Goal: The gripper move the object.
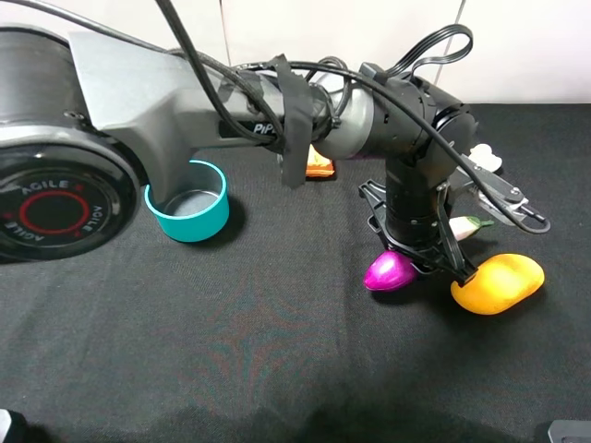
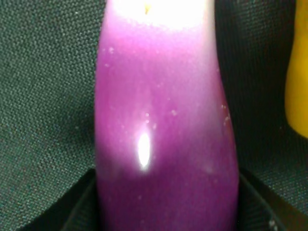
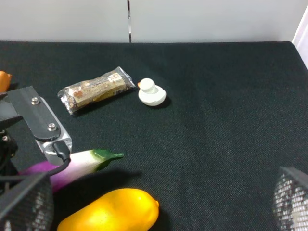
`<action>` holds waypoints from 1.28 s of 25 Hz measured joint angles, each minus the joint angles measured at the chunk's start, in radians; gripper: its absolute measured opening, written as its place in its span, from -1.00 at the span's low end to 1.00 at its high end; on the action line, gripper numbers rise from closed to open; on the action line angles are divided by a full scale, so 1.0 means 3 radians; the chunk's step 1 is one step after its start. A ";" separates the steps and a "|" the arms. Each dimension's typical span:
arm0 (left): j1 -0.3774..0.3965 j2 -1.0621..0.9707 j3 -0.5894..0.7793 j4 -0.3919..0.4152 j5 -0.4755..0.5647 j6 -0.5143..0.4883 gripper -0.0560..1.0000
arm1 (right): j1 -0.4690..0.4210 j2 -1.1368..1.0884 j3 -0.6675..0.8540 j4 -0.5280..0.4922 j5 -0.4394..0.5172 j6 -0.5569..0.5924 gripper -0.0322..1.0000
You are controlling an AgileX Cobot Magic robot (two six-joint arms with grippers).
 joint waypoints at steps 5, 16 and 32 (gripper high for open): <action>0.0000 0.0000 0.0000 0.0000 -0.0018 0.0004 0.25 | 0.0000 0.0000 0.0000 0.0000 0.0000 0.0000 0.41; 0.0000 0.0000 0.0000 0.0000 -0.0021 0.0004 0.25 | 0.0000 0.0000 0.0000 0.0000 0.0000 0.0000 0.41; 0.0000 -0.0008 0.0000 0.0000 0.0036 0.0007 0.66 | 0.0000 0.0000 0.0000 0.0000 0.0000 0.0000 0.41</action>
